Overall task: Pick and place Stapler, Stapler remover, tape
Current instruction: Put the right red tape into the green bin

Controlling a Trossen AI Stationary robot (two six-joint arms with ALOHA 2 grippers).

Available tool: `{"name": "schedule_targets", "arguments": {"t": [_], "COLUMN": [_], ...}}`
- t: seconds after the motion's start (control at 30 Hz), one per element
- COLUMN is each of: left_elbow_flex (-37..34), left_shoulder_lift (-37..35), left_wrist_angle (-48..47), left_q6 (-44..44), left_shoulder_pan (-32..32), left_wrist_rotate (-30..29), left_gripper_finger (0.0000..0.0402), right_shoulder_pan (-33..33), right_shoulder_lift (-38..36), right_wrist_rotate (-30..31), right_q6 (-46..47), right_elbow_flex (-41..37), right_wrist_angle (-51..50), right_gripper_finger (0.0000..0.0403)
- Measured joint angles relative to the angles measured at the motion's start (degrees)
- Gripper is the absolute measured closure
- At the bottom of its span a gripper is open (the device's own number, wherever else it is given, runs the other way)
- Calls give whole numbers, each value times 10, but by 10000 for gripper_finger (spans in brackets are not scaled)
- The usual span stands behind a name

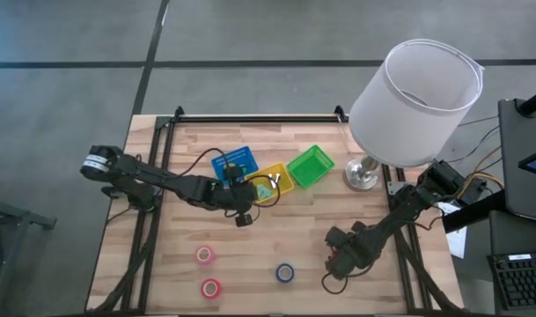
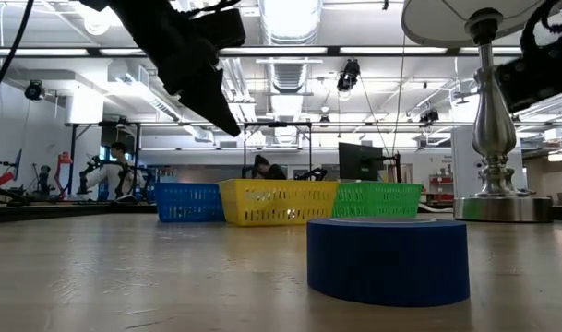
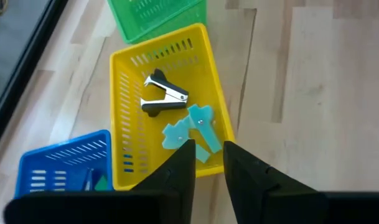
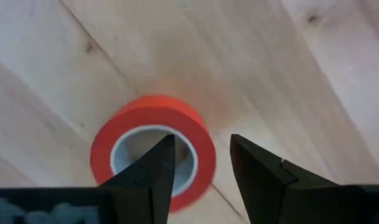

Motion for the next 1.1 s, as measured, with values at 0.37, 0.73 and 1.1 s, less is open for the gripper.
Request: {"name": "schedule_targets", "arguments": {"t": [0.37,0.73,1.1], "left_elbow_flex": [0,-14,-38], "left_shoulder_lift": [0,0,0], "left_wrist_angle": [17,29,64], "left_q6": [6,5,-5], "left_shoulder_pan": [4,4,4], "left_wrist_rotate": [-3,-5,-5], "left_gripper_finger": [282,283,283], "right_shoulder_pan": [0,-1,-59], "right_shoulder_lift": [-1,2,2], "right_wrist_rotate": [18,288,653], "right_q6": [-48,-114,-8], "right_elbow_flex": [-46,-42,-47], "right_wrist_angle": [102,159,155], "right_gripper_finger": [302,369,347]}}
